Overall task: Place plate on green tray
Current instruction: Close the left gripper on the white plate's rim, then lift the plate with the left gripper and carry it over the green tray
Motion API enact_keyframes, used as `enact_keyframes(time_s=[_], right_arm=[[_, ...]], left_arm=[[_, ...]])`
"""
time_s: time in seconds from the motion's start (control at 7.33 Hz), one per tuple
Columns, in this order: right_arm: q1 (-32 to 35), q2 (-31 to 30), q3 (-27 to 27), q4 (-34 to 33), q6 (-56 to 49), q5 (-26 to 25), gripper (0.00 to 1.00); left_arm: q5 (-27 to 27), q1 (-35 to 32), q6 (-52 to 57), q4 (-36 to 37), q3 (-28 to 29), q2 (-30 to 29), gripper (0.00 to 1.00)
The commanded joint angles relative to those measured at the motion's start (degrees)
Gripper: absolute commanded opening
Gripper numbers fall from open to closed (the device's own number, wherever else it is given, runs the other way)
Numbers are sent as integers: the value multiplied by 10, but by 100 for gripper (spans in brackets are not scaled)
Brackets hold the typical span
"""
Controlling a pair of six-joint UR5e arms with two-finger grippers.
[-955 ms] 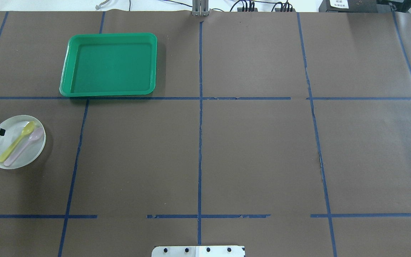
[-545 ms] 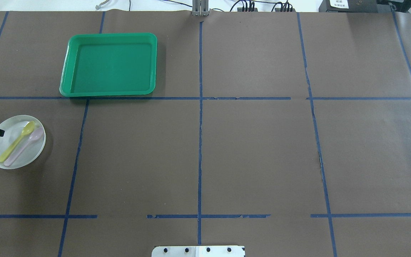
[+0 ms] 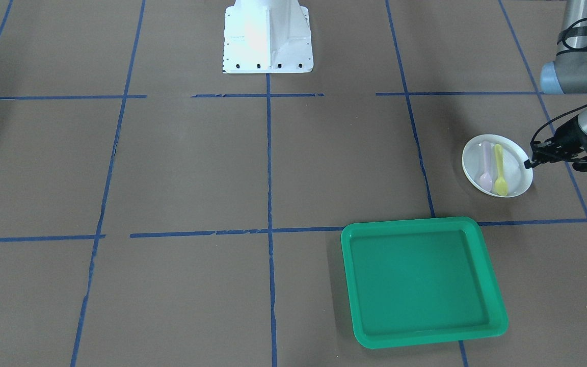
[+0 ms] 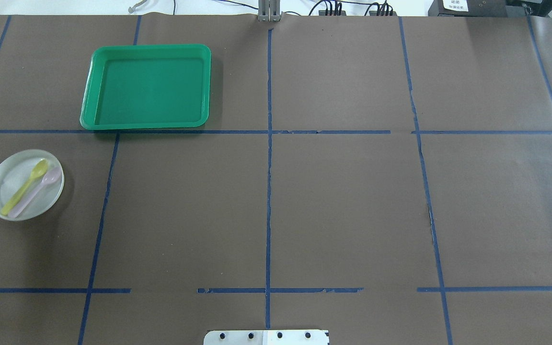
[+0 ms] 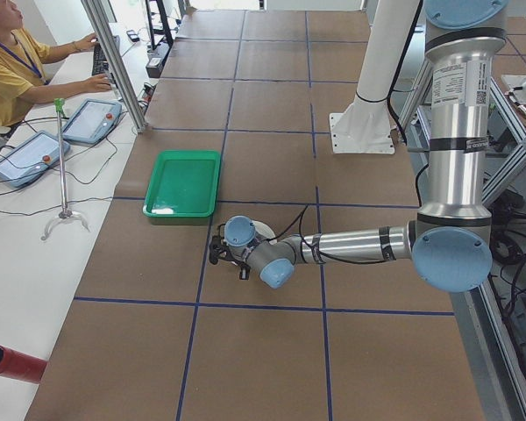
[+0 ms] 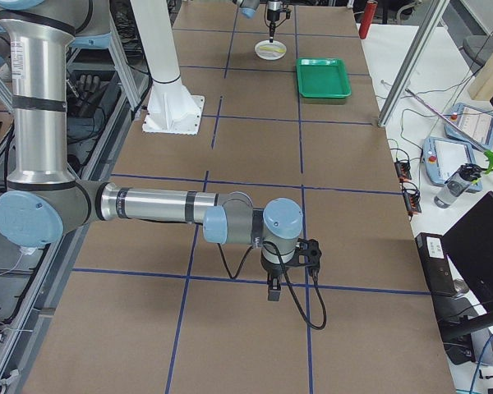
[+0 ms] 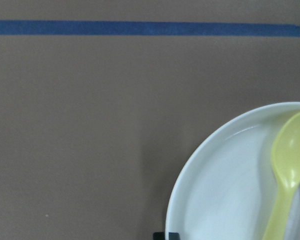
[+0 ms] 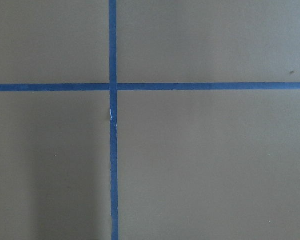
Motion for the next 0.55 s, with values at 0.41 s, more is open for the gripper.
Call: enact_keyframes(time_s=[0.41], right_arm=[[0,0,0,0,0,1,100]], left_arm=[[-140,-88,-76,39,-16,-68,0]])
